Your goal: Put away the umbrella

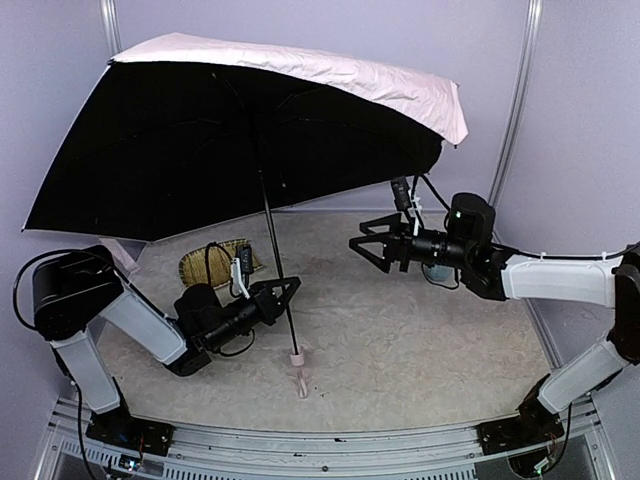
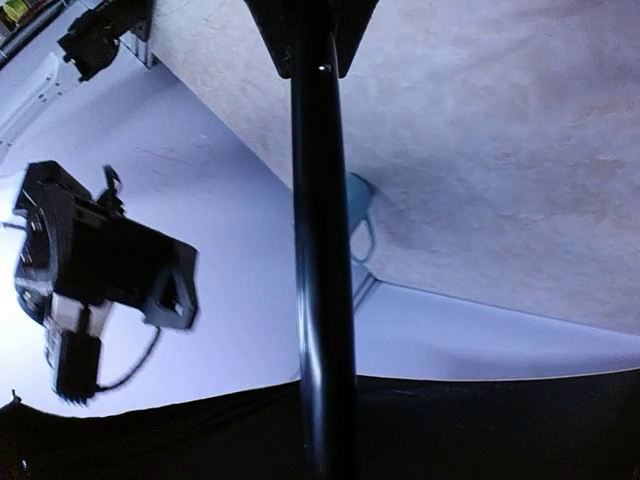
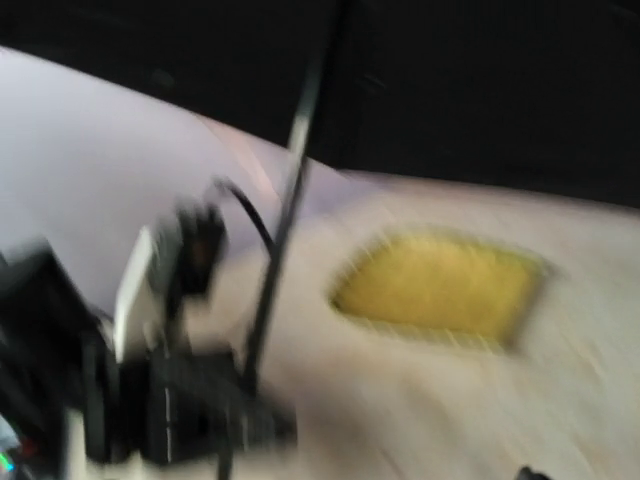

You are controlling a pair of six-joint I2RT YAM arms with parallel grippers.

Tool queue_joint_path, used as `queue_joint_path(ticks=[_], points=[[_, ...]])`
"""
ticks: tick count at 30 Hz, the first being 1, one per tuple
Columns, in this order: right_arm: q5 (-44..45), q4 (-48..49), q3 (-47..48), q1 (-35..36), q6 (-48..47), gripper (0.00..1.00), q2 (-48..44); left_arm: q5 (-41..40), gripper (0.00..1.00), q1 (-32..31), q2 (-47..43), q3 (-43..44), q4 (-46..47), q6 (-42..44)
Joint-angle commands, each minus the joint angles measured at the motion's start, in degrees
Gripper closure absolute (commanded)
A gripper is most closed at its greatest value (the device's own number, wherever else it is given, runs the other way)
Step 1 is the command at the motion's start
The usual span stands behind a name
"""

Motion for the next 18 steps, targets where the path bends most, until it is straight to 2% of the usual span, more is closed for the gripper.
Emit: queue_joint_path(ticks=[1, 5, 8, 10, 13, 18], points=[[-5.59, 12.59, 9.09, 1.0, 13.58, 0.19, 6.08, 3.22, 1.0, -5.06, -2.55, 4.09, 4.96, 1.9], [-7.77, 18.46, 18.95, 1.49, 20.23, 0.21, 12.95, 2.07, 1.0, -9.46, -2.47, 8.8, 0.06, 3.76], [-8.36, 13.5, 28.52, 1.63, 21.65, 0.23, 15.89, 2.56, 1.0, -11.15, -2.29, 9.96, -0.28, 3.68], [-7.41, 13.66, 30.96, 2.09, 22.46, 0.22, 16.69, 1.37, 1.0, -12.42, -2.69, 10.34, -1.08, 5.69], [-5.7, 14.5, 33.55, 2.2, 25.08, 0.21, 17.51, -0.29, 1.0, -14.65, -3.8, 12.9, -8.19, 10.52], [-2.37, 16.4, 36.0, 2.38, 29.36, 0.23, 18.96, -7.81, 1.0, -18.75, -5.19, 15.57, -14.64, 18.75]])
